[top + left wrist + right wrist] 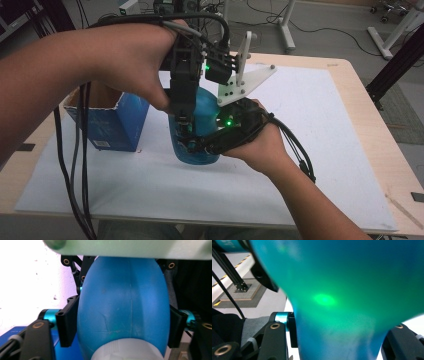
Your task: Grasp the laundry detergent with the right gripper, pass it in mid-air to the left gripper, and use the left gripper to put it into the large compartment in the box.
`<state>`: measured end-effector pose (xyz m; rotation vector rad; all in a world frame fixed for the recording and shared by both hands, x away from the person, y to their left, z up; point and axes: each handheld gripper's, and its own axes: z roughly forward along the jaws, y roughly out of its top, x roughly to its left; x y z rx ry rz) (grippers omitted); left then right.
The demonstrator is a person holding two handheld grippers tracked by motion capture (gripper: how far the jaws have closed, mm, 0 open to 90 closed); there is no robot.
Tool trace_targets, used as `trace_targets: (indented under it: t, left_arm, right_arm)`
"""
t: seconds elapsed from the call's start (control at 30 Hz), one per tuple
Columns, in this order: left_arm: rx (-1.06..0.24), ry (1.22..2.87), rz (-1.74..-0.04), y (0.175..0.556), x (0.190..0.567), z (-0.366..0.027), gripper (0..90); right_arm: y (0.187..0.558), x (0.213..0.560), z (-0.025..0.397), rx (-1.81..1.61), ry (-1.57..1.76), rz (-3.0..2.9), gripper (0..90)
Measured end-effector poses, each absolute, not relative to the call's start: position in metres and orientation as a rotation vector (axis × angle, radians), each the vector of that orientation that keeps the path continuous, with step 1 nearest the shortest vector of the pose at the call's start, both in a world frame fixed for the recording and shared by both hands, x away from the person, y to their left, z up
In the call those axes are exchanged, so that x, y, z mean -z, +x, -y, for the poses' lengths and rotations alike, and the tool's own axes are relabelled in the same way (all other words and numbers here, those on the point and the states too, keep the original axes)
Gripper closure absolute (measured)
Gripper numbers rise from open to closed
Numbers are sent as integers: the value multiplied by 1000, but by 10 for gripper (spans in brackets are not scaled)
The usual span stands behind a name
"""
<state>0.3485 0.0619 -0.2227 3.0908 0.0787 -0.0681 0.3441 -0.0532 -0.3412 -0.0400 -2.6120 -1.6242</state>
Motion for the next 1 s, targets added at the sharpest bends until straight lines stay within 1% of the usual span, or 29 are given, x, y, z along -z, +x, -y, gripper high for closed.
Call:
trace_targets:
  t: [0.33, 0.4, 0.5, 0.57, 0.73, 1.0]
  left_arm:
    - [72, 3093, -85, 348, 223, -59, 301]
    - [75, 3092, -86, 348, 223, -59, 331]
    - [75, 3095, -87, 348, 223, -59, 333]
    - [77, 3095, -83, 348, 223, -59, 362]
    - [110, 3094, -86, 349, 224, -59, 390]
    - [138, 3114, -127, 348, 226, -58, 397]
  right_arm:
    - [344, 341, 54, 1628, -38, 2610, 458]
    - [344, 341, 54, 1629, -39, 2610, 458]
    - [344, 341, 54, 1628, -37, 2610, 458]
    - [344, 341, 54, 1629, -36, 2610, 458]
    - [344, 341, 53, 1630, -32, 2613, 458]
    - [343, 343, 52, 1622, -12, 2594, 455]
